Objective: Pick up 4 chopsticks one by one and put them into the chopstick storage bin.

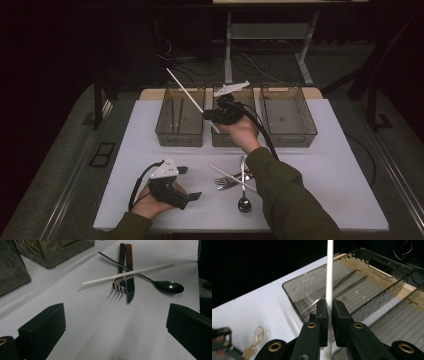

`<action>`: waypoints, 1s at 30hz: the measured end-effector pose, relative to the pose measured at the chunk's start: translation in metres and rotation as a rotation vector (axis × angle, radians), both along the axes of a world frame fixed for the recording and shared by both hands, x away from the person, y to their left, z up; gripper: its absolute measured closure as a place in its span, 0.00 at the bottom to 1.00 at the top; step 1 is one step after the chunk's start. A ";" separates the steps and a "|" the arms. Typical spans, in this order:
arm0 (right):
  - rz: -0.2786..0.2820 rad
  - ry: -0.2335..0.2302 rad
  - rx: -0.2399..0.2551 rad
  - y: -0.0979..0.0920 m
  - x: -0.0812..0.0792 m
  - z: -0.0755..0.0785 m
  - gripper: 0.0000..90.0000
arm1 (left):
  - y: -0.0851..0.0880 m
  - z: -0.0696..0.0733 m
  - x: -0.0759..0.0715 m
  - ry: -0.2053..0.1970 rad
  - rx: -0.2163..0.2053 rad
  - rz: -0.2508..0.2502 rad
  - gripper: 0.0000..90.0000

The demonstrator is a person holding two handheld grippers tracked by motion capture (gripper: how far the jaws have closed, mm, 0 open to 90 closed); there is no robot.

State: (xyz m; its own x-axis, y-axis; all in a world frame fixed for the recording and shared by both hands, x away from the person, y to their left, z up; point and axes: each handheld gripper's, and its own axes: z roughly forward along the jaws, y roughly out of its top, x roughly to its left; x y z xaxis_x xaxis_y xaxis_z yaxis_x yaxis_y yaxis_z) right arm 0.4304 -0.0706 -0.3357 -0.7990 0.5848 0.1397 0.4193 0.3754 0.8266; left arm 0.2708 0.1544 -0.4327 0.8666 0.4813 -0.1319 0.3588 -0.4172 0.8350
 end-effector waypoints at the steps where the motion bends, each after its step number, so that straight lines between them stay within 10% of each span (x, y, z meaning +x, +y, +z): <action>1: 0.000 0.001 -0.002 0.004 0.002 0.000 0.93 | 0.000 0.000 0.000 0.001 -0.002 0.000 0.01; 30: -0.078 0.074 -0.118 0.081 0.041 -0.046 0.93 | 0.002 0.002 -0.001 -0.007 -0.023 0.001 0.01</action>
